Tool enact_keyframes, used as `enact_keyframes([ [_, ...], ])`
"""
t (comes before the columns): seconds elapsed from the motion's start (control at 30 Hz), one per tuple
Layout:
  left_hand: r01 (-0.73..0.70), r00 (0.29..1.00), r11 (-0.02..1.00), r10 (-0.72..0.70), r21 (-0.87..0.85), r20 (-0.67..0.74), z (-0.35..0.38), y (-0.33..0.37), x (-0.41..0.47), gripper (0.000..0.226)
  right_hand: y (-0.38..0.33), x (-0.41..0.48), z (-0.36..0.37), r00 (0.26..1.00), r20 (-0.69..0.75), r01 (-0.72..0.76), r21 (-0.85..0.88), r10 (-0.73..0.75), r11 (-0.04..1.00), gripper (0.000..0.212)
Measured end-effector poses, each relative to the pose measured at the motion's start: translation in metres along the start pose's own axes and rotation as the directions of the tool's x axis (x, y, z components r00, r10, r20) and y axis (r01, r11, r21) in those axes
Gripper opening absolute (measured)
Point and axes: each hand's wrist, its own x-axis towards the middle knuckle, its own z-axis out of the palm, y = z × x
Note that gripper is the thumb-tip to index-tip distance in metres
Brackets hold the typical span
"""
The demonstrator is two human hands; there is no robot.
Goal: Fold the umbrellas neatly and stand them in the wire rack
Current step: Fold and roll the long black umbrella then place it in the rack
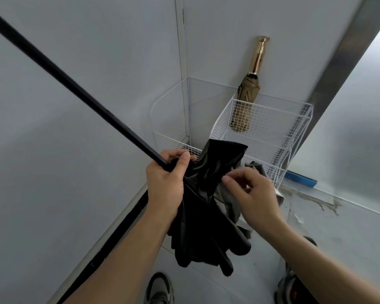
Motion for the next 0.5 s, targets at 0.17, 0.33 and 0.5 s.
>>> enact_keyframes([
  [0.17,-0.007,0.993,1.000,0.004,-0.022,-0.120,0.002,-0.002,0.002,0.009,0.006,-0.019,0.016,0.926,0.376,0.116,-0.212,-0.029,0.970,0.018],
  [0.33,-0.027,0.978,0.999,0.030,0.020,-0.205,-0.001,-0.008,0.007,0.013,-0.004,-0.025,0.016,0.834,0.551,-0.062,0.114,-0.011,0.992,0.013],
  [0.5,-0.037,0.988,0.998,0.044,0.047,-0.150,-0.003,-0.010,0.009,0.014,-0.012,-0.019,0.004,0.652,0.756,-0.403,0.287,0.053,0.869,0.010],
])
